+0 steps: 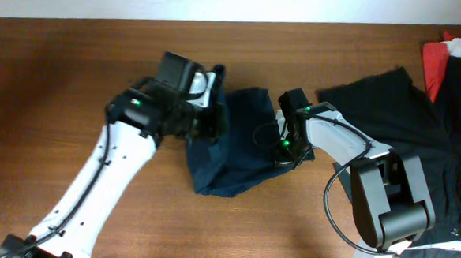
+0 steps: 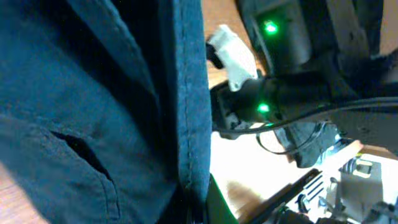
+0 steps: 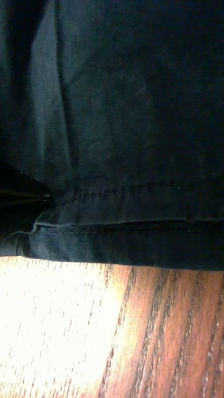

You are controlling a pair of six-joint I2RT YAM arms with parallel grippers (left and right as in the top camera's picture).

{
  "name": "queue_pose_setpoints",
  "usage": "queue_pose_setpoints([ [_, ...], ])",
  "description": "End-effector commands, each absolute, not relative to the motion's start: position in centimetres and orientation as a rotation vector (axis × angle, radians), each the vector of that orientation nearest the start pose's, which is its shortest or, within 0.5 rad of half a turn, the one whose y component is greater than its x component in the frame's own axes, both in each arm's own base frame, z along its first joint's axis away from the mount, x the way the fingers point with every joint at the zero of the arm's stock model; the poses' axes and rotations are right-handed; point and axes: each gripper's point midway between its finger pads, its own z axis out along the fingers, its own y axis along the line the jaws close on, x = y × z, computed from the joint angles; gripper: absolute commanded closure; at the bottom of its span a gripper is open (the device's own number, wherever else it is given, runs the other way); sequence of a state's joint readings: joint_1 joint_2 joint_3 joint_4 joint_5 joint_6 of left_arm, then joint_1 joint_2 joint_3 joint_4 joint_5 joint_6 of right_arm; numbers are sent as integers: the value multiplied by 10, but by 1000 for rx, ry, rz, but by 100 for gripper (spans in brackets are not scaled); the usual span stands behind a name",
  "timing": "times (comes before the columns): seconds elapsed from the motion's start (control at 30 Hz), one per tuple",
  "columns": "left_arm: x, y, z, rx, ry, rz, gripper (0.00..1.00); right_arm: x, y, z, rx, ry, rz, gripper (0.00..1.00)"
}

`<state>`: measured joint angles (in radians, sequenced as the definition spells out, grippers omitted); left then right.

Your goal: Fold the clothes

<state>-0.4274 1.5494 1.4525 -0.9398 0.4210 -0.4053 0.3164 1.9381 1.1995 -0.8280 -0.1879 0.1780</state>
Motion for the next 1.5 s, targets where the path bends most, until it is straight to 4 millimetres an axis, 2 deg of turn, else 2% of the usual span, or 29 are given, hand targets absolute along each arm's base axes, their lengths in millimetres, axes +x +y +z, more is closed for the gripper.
queue_pose_setpoints([
  [0.0,320,-248,193,221,2754,-809,99,284,130,-27,-220,3272,228,96],
  [0.03,323,-256,179,235,2778,-805,99,283,130,-26,-220,3278,226,96],
  [0.13,335,-266,161,245,2779,-802,99,279,128,-26,-219,3294,220,96],
  [0.3,341,-269,159,248,2764,-808,99,275,127,-25,-212,3311,214,95],
  [0.37,340,-270,159,250,2765,-813,99,281,124,-20,-187,3307,216,89],
  [0.47,340,-270,159,250,2765,-814,99,316,105,8,-82,3257,179,83],
  [0.53,338,-272,159,260,2765,-815,98,346,81,43,21,3210,141,83],
  [0.6,334,-279,160,288,2759,-822,97,367,59,77,106,3164,147,83],
  [0.67,331,-288,161,321,2747,-832,92,374,46,94,136,3148,149,83],
  [0.7,328,-293,162,338,2740,-838,89,374,43,96,149,3149,150,83],
  [0.73,325,-303,164,374,2718,-853,74,372,38,96,169,3159,148,83],
  [0.77,326,-307,166,389,2701,-858,48,371,38,96,169,3164,148,83],
  [0.8,330,-307,167,388,2682,-841,32,369,38,96,170,3170,147,82],
  [0.83,340,-300,167,358,2664,-793,29,363,38,96,167,3194,144,82],
  [0.9,384,-264,170,215,2586,-646,29,356,45,98,66,3223,215,83],
  [0.93,416,-231,175,98,2518,-527,28,350,69,103,-78,3215,453,83],
  [0.97,439,-202,177,5,2469,-437,28,345,96,113,-238,3155,711,83],
  [1.0,453,-187,175,-28,2442,-399,28,340,121,124,-358,3078,927,83],
  [1.03,464,-179,167,-48,2440,-387,28,336,140,131,-442,3025,1041,83],
  [1.07,471,-174,153,-51,2454,-367,28,332,150,130,-485,3025,1043,83],
  [1.1,476,-170,127,-54,2499,-343,28,327,162,126,-531,3031,1043,83],
  [1.13,476,-169,106,-61,2542,-326,29,322,173,120,-520,3055,1043,83],
  [1.17,476,-165,76,-73,2603,-300,28,317,182,111,-497,3079,1041,82],
  [1.27,463,-157,25,-87,2734,-244,29,295,200,76,-531,3119,1040,82],
  [1.33,451,-149,5,-98,2806,-173,29,279,203,50,-545,3144,1038,81],
  [1.4,427,-136,-9,-107,2916,-84,29,265,194,23,-551,3181,976,80],
  [1.43,394,-126,-14,-109,3051,-14,29,257,166,0,-505,3277,732,79],
  [1.47,365,-116,-15,-111,3166,52,29,259,138,-13,-422,3339,461,79],
])
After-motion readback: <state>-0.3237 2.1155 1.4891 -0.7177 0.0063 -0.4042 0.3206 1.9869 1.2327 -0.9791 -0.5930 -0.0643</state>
